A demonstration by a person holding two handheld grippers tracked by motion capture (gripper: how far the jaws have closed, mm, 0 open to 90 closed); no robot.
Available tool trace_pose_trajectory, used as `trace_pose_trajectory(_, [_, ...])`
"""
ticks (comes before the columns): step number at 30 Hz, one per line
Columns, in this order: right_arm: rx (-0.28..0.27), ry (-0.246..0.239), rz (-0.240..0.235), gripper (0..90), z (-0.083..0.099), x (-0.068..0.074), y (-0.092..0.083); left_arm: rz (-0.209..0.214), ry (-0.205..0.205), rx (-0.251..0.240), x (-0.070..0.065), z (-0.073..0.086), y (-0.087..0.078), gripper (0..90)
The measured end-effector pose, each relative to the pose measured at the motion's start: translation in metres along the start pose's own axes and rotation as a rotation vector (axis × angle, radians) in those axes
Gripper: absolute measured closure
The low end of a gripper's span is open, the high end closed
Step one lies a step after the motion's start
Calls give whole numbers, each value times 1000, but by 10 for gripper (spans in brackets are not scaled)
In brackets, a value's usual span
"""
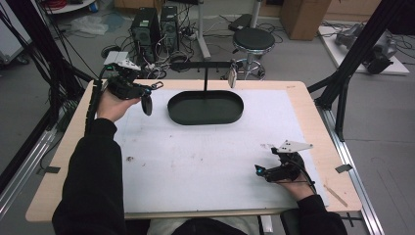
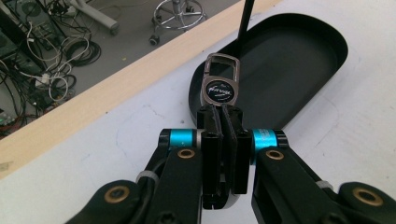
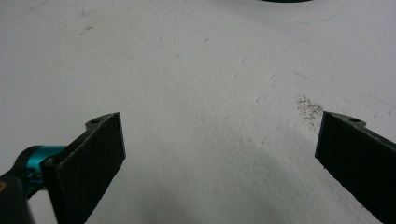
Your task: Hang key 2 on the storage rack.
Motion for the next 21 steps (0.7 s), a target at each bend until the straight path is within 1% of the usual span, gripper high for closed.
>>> trace_pose_trajectory(4, [-6,-2,-1,8,0,0,-1,0,-6,-22,-1,-9,-2,863])
trace_pose_trajectory(6, [-5,-2,-2,8,0,0,-1,-2,1,-29,-3,-14,-2,863])
trace_pose_trajectory(8, [-4,4,-3,9,0,0,0,-5,0,-45,-5,-18,-2,863])
trace_pose_trajectory(9, [-4,3,-4,9,0,0,0,1,-1,-50,-6,-20,-1,863])
trace_pose_trajectory(13, [-7,5,-5,9,0,0,0,-1,11,-49,-10,-28,3,862])
trace_pose_trajectory(19, [-10,4,2,9,0,0,-1,22,15,-73,-19,-44,9,863])
trace_pose_trajectory(21, [-13,7,2,8,0,0,-2,15,27,-67,-21,-47,12,863])
Point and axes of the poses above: each handheld gripper's, and its own axes: y roughly forward along the jaws, z roughly out of its underside, x roughly to its left, the point moved 7 cm from there along y, roughly forward along the jaws, and after that the axes turned 8 degrees about -z, right-handed, at the moved point
